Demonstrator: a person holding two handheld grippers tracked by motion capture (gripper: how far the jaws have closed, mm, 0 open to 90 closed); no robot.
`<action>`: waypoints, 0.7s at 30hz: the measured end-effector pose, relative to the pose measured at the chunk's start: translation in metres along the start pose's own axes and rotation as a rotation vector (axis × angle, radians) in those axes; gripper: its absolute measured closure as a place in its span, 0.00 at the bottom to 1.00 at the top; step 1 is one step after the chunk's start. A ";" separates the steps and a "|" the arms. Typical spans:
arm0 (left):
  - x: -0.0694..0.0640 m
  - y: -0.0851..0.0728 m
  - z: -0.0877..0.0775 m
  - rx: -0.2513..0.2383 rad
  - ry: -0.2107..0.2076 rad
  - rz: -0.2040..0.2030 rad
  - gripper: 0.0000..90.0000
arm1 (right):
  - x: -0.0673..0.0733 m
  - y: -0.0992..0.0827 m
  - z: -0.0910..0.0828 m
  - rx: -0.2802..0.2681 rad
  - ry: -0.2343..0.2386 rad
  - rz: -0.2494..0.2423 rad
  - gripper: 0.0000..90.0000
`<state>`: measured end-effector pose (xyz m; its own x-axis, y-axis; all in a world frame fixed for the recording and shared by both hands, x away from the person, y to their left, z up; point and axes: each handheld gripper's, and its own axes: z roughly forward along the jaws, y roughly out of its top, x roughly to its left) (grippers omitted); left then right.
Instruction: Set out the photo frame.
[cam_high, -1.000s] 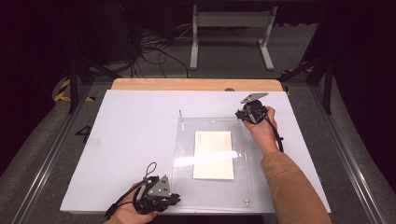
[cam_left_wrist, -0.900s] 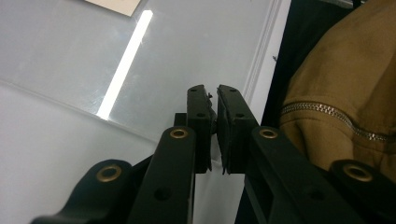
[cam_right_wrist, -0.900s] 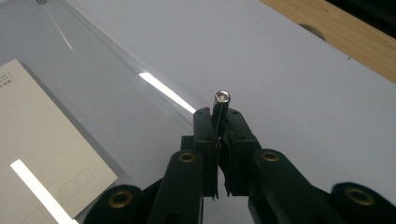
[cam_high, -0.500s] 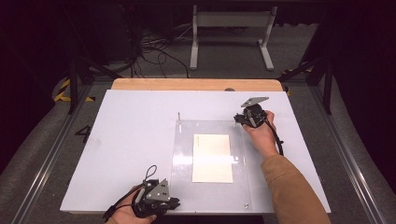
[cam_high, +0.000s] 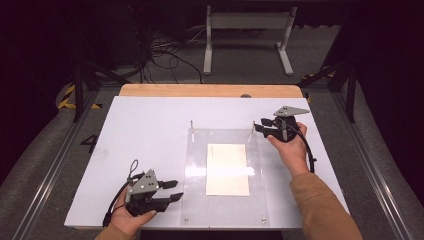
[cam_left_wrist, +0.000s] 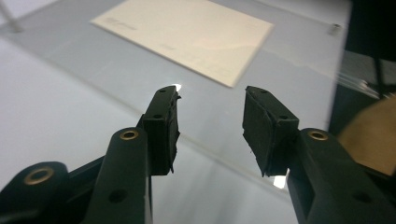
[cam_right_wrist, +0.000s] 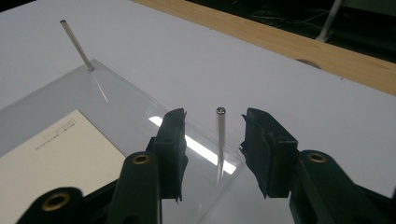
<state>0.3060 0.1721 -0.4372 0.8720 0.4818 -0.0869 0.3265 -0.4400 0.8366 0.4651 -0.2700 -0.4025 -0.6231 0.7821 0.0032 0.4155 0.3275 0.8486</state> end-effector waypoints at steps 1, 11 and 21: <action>0.006 -0.002 -0.001 -0.014 0.027 -0.027 0.59 | 0.000 -0.001 -0.001 -0.003 -0.009 -0.018 0.68; 0.020 -0.008 -0.008 -0.071 0.123 -0.101 0.53 | 0.002 -0.006 0.012 -0.042 -0.017 -0.015 0.73; 0.015 -0.011 -0.008 -0.066 0.116 -0.096 0.51 | 0.003 -0.011 0.035 -0.017 -0.067 -0.032 0.94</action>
<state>0.3123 0.1901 -0.4437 0.7887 0.6051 -0.1089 0.3785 -0.3383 0.8616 0.4815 -0.2524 -0.4305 -0.5897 0.8055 -0.0590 0.3848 0.3444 0.8563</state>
